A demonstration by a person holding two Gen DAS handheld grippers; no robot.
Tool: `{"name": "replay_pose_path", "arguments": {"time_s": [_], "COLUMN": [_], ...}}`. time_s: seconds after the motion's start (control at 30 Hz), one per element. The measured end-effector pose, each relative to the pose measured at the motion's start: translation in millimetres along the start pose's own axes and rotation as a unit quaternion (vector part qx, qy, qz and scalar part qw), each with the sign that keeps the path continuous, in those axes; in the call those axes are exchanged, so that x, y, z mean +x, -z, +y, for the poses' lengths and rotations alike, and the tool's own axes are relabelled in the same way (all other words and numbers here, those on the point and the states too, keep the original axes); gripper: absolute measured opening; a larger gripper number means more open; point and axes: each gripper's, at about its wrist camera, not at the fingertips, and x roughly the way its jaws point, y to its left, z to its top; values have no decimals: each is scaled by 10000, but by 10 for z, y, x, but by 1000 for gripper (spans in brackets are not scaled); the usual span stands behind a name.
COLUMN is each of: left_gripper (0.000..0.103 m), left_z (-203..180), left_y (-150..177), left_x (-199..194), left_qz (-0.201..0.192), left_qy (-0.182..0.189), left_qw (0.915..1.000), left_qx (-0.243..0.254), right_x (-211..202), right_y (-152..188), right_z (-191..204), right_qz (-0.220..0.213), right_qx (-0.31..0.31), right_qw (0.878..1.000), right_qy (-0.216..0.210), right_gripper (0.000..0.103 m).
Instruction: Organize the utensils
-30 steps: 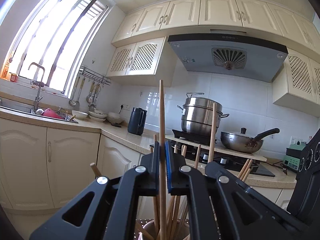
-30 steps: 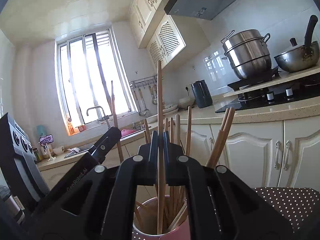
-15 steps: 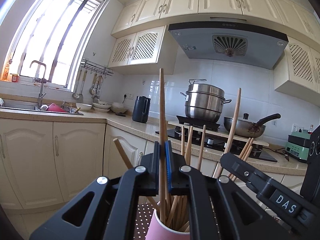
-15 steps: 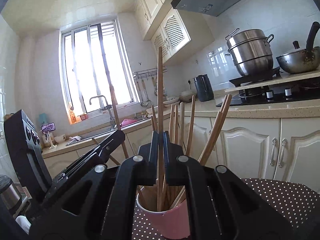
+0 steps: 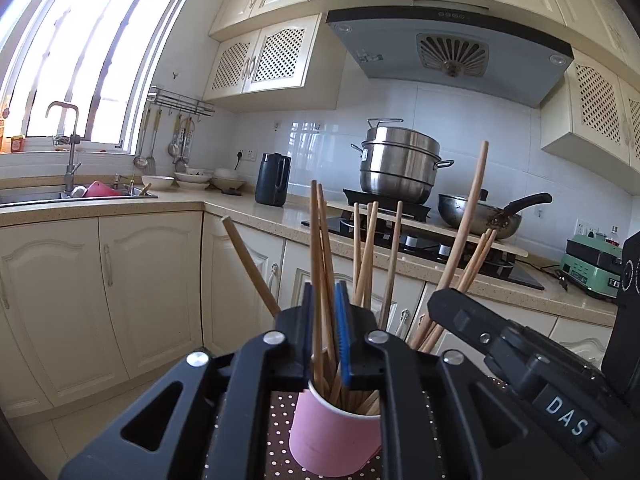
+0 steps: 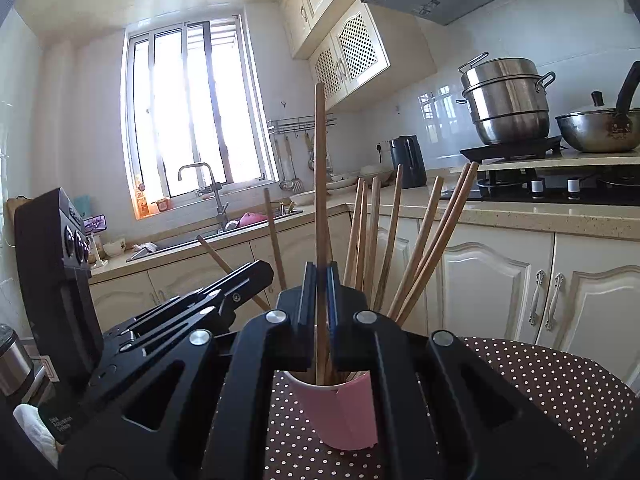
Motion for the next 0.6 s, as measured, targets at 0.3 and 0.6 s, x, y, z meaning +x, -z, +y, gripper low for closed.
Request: {"name": "replay_pose_path", "arguments": {"time_s": [0.3,0.6], "left_gripper": [39,49], "left_z": [92,161], "left_y": [-33,-98], "left_x": [-128,-272], "left_qz": [123,153], "left_qy": [-139,-290], "left_qw": [9998,9994], "left_qx": [-76,-84], "right_x": [109,133], "right_y": [135,173], "right_z": [27,104], "right_qz": [353,566], "right_qx": [73,156], "right_qw": [9993,9981], "right_qy": [70,181], "right_gripper": [6,7]}}
